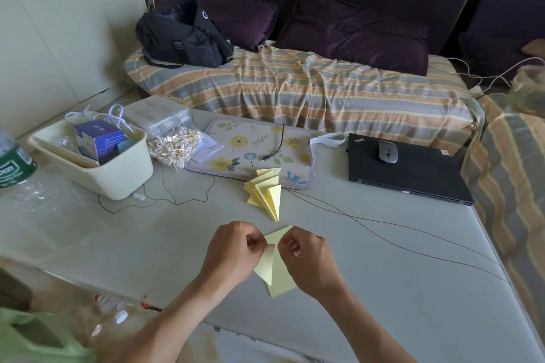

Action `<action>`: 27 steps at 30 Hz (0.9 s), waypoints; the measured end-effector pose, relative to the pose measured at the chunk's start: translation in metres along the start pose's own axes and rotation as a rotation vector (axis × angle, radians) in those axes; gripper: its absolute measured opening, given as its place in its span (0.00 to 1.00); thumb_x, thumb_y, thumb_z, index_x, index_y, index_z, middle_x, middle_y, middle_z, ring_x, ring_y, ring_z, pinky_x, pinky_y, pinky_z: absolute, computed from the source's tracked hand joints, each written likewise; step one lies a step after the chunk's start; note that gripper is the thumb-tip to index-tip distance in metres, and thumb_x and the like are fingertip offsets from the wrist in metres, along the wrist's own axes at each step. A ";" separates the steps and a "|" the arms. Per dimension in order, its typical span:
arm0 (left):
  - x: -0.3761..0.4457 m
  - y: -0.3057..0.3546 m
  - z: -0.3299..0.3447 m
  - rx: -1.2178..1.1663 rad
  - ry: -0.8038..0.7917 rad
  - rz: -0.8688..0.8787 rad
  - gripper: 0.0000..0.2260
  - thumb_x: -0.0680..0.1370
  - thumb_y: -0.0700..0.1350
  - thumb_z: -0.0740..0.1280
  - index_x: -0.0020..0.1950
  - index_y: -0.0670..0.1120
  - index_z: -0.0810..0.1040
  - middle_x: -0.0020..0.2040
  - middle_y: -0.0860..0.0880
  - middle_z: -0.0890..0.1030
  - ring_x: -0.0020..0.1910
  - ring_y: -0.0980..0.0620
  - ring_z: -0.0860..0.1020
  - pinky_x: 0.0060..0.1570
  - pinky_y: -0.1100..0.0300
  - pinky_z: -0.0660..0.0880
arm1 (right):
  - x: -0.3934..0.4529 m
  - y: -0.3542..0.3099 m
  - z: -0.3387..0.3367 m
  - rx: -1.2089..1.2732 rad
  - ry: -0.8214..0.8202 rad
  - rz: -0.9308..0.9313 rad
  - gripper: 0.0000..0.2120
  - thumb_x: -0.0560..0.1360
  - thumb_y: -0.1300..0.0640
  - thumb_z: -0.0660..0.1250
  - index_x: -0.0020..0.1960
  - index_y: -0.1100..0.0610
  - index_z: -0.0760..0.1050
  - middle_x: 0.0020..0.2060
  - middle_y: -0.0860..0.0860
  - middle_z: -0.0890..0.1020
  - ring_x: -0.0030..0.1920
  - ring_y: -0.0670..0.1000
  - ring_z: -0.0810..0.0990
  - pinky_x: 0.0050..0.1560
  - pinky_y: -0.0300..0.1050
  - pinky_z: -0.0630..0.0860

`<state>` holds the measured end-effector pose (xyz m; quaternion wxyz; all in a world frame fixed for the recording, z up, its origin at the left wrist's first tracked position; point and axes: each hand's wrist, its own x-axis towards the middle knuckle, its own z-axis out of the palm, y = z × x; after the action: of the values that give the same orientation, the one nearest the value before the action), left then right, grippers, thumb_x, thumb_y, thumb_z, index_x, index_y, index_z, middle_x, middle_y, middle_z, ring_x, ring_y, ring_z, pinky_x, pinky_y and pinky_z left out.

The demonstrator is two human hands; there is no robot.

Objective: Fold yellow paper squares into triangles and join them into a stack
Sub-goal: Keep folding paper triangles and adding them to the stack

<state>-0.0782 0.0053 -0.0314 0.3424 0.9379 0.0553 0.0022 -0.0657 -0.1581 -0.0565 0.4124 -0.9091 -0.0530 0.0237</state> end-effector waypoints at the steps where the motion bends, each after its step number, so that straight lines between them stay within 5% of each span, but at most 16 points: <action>1: 0.000 0.000 0.000 -0.007 -0.002 -0.004 0.04 0.75 0.47 0.74 0.41 0.51 0.86 0.36 0.59 0.84 0.36 0.61 0.81 0.34 0.70 0.72 | 0.000 0.000 0.000 0.003 0.005 0.001 0.05 0.77 0.59 0.66 0.43 0.57 0.79 0.36 0.48 0.81 0.36 0.45 0.76 0.38 0.35 0.72; 6: -0.001 0.004 -0.004 -0.101 0.022 -0.037 0.06 0.75 0.43 0.73 0.38 0.50 0.86 0.32 0.59 0.83 0.35 0.67 0.79 0.32 0.73 0.69 | -0.001 -0.003 0.002 0.067 -0.089 0.077 0.04 0.77 0.55 0.68 0.50 0.54 0.76 0.42 0.45 0.80 0.41 0.44 0.77 0.40 0.29 0.70; 9: 0.000 0.004 -0.004 -0.146 0.053 -0.062 0.05 0.76 0.45 0.74 0.40 0.49 0.86 0.32 0.59 0.81 0.34 0.69 0.77 0.32 0.74 0.69 | -0.002 -0.005 0.000 0.045 -0.213 0.113 0.05 0.77 0.53 0.69 0.44 0.52 0.75 0.40 0.48 0.84 0.39 0.46 0.80 0.36 0.28 0.69; 13: 0.001 0.003 -0.006 -0.219 0.052 -0.112 0.04 0.78 0.48 0.74 0.45 0.50 0.86 0.36 0.58 0.83 0.35 0.64 0.79 0.32 0.75 0.69 | -0.002 -0.006 -0.003 0.070 -0.201 0.096 0.08 0.77 0.61 0.66 0.39 0.57 0.75 0.35 0.51 0.84 0.32 0.47 0.81 0.35 0.36 0.74; 20: 0.004 -0.007 -0.002 -0.110 0.029 -0.203 0.12 0.78 0.46 0.71 0.36 0.46 0.81 0.32 0.48 0.83 0.32 0.48 0.78 0.32 0.60 0.69 | 0.002 -0.004 -0.010 0.120 -0.146 0.184 0.07 0.78 0.59 0.67 0.44 0.59 0.81 0.34 0.49 0.84 0.27 0.39 0.77 0.29 0.28 0.69; 27: 0.000 -0.006 0.001 -0.176 0.038 -0.251 0.16 0.84 0.37 0.58 0.44 0.44 0.83 0.39 0.50 0.85 0.38 0.52 0.84 0.33 0.64 0.72 | 0.002 0.000 -0.009 0.201 -0.167 0.270 0.06 0.77 0.62 0.67 0.44 0.58 0.82 0.34 0.50 0.86 0.30 0.44 0.81 0.39 0.41 0.79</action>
<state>-0.0788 0.0094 -0.0357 0.4200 0.8897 0.1780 -0.0178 -0.0631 -0.1645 -0.0502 0.4882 -0.8571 0.0381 0.1597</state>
